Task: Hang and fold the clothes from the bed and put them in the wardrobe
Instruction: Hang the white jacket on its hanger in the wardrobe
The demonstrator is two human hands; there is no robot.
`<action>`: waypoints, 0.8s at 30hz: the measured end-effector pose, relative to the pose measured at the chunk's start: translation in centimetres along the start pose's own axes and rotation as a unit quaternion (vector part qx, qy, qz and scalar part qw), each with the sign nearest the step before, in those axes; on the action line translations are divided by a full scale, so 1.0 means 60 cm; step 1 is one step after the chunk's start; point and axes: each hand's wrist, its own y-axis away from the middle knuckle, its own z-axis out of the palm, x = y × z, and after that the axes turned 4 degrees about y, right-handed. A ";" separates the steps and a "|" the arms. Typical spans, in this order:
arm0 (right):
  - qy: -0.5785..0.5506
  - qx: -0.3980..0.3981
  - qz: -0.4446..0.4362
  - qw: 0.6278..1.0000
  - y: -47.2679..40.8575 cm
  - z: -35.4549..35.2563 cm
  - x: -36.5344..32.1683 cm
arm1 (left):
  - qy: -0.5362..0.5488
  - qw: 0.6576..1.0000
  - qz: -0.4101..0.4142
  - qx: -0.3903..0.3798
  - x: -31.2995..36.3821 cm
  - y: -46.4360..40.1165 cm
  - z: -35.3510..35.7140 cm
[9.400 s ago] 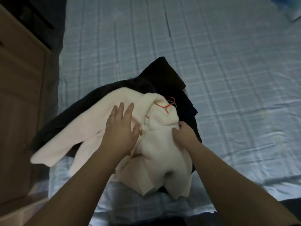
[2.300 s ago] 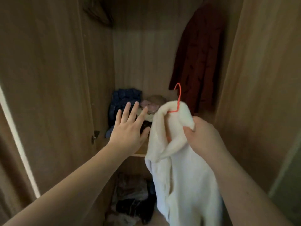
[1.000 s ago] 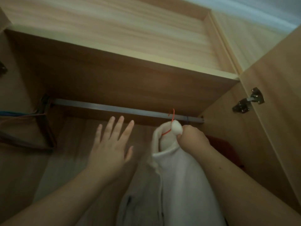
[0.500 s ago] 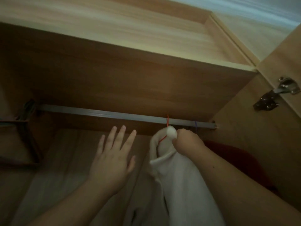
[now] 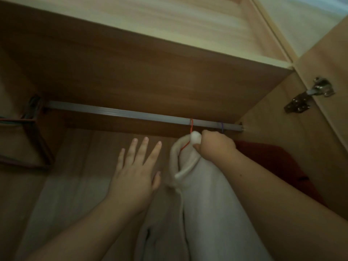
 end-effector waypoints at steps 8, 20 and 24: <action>0.031 0.035 -0.060 0.997 0.175 -0.029 0.037 | 0.123 0.991 0.013 -0.047 0.072 0.094 -0.044; -0.030 -0.061 0.037 0.997 0.673 -0.041 0.144 | 0.251 0.951 -0.029 -0.176 0.237 0.391 -0.145; -0.013 -0.130 0.069 0.989 0.871 -0.093 0.185 | 0.312 0.916 -0.031 -0.250 0.339 0.528 -0.255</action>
